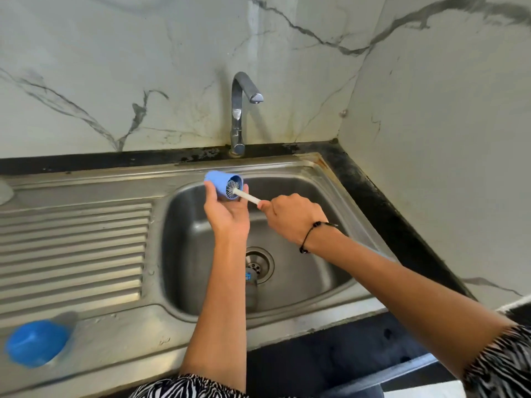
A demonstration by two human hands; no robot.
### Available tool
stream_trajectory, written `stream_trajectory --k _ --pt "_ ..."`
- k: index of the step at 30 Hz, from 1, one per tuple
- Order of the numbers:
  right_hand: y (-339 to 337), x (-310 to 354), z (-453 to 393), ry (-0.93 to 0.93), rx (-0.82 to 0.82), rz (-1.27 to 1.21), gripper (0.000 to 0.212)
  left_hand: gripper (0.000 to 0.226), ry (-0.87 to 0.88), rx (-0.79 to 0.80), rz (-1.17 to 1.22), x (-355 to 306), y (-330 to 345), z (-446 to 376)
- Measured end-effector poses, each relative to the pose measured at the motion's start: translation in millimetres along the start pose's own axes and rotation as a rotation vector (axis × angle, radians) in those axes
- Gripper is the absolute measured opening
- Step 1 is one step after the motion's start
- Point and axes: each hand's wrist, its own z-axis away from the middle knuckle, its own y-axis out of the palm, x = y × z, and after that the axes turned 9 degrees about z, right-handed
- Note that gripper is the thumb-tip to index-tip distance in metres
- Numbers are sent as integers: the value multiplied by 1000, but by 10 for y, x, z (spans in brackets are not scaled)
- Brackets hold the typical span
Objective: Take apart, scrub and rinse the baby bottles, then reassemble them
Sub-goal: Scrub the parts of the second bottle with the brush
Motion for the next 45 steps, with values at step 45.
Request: stream_trajectory --k 45 --pt "235 -42 -35 6 46 212 50 31 -20 -182 -83 59 -90 -72"
